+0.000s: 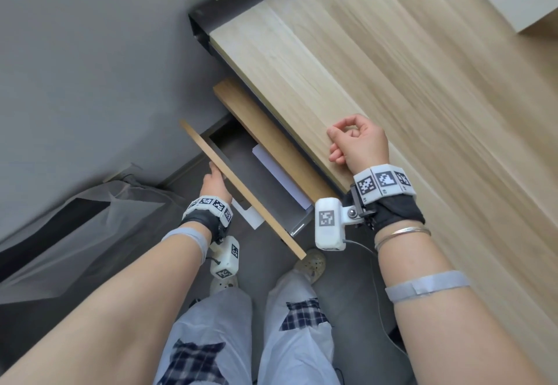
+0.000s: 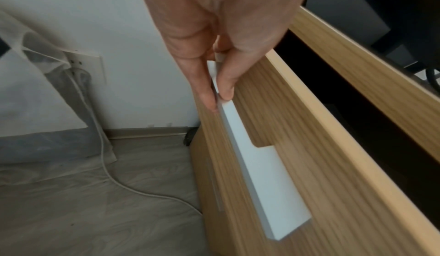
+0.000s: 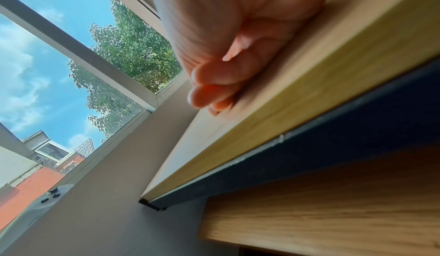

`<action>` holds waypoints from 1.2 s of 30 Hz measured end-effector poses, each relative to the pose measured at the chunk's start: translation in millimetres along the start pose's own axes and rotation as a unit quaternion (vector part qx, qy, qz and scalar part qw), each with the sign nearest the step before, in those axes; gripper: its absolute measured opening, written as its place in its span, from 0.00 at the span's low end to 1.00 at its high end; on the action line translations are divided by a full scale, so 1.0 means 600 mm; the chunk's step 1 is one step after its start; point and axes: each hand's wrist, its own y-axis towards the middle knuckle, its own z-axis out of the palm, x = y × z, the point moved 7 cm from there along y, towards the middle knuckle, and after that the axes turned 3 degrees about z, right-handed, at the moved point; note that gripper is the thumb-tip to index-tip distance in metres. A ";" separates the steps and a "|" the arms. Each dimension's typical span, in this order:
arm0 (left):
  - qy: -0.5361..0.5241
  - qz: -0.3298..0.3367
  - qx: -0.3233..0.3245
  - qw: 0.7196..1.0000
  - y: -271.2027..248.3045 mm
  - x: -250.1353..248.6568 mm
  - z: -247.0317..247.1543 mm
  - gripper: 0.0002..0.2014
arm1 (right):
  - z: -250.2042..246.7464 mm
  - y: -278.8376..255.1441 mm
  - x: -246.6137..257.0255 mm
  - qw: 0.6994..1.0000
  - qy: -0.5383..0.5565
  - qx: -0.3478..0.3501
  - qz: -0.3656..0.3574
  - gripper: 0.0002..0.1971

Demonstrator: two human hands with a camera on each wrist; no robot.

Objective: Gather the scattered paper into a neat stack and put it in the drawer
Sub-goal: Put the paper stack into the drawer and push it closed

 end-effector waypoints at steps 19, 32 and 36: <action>0.011 0.056 0.023 0.998 0.073 -0.133 0.025 0.42 | -0.001 0.005 -0.005 1.000 0.013 0.022 -0.001 0.09; 0.017 0.037 0.024 0.999 0.085 -0.152 0.027 0.30 | 0.000 0.005 -0.008 1.000 0.000 0.029 -0.003 0.06; 0.034 0.054 0.036 0.997 0.073 -0.149 0.014 0.34 | -0.002 0.001 -0.004 1.000 -0.003 0.026 -0.001 0.06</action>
